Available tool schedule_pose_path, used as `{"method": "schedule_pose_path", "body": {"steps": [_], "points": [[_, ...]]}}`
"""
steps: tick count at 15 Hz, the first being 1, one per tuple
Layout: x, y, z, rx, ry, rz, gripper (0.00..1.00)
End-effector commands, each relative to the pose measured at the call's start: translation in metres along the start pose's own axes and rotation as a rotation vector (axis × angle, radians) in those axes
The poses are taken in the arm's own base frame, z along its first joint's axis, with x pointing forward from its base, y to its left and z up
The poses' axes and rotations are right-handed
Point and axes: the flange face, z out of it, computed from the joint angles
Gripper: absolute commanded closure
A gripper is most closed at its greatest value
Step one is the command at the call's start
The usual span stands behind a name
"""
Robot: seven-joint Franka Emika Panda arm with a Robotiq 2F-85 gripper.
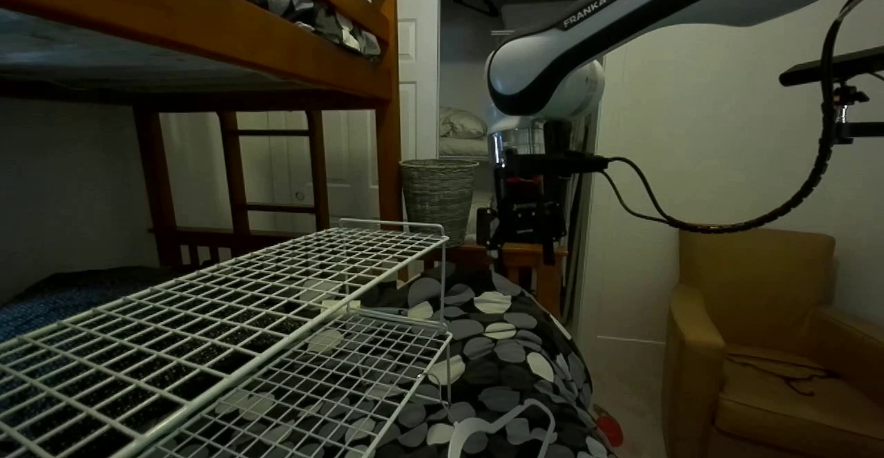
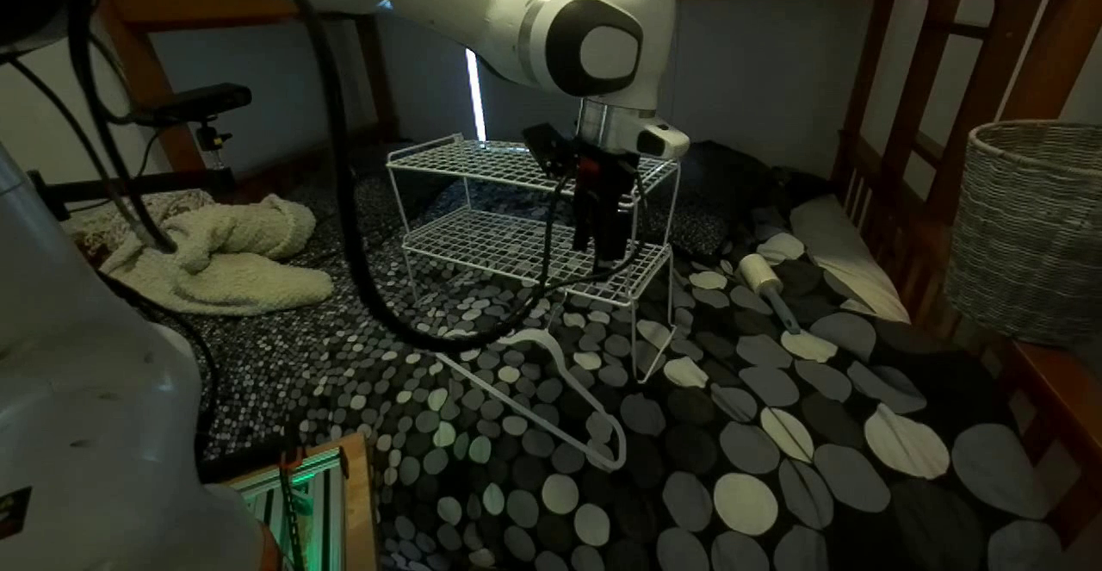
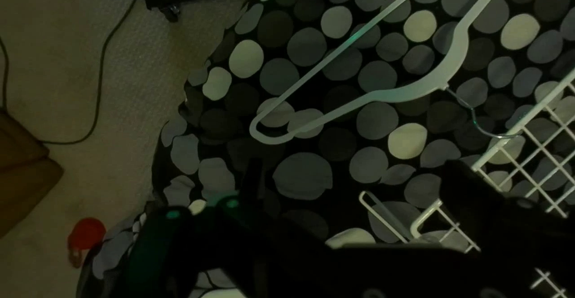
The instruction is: Put the hang wire on the bed
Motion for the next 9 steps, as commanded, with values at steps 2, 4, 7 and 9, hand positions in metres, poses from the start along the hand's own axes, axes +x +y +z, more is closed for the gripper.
{"method": "schedule_pose_path", "body": {"steps": [2,4,7,9], "points": [[-0.018,-0.002,-0.018,-0.029,0.070,-0.063,0.00],[-0.023,-0.002,-0.026,-0.026,0.086,-0.076,0.00],[-0.018,-0.006,-0.030,-0.013,0.075,-0.066,0.00],[-0.021,-0.006,-0.036,-0.010,0.087,-0.073,0.00]]}}
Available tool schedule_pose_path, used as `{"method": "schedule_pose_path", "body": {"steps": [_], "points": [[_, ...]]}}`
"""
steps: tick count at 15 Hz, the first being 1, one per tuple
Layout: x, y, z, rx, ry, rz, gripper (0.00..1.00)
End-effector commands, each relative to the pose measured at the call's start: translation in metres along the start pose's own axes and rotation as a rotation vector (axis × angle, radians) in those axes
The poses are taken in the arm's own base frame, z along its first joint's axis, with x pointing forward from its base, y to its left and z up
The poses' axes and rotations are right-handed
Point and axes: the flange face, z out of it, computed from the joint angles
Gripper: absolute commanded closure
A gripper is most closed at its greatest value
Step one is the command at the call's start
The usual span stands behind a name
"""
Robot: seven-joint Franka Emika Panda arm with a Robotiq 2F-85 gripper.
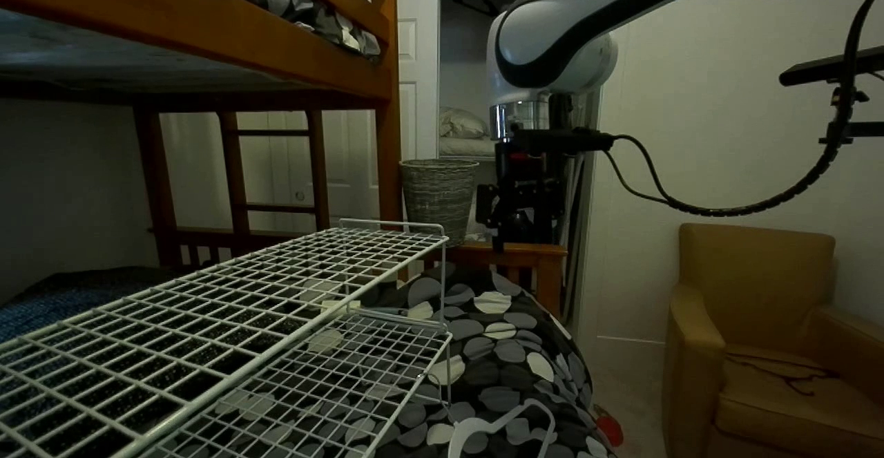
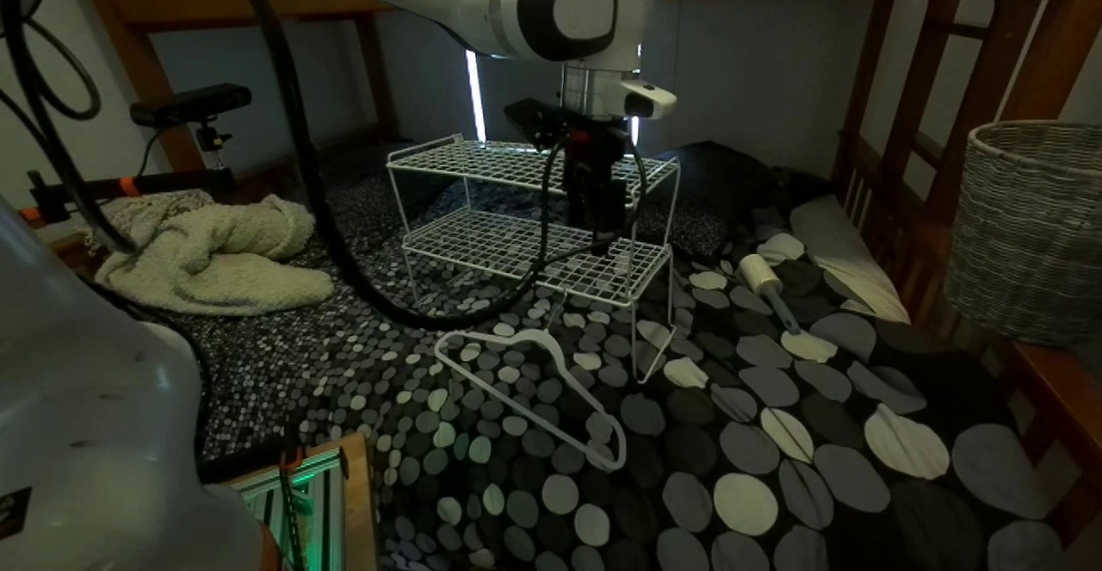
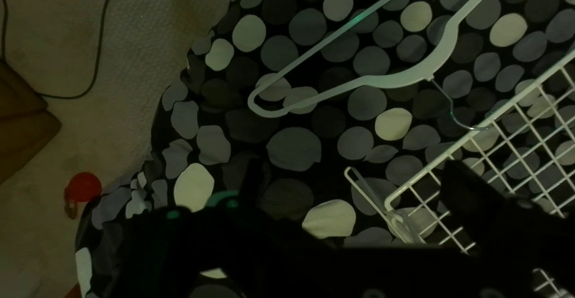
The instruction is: Put the hang wire on the bed
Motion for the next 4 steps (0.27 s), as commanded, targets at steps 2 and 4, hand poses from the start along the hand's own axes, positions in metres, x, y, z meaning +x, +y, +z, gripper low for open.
{"method": "schedule_pose_path", "body": {"steps": [2,4], "points": [[-0.0008,0.0002,-0.0014,0.000,0.002,-0.002,0.00],[-0.0009,0.0002,-0.0008,0.000,0.000,-0.003,0.00]]}}
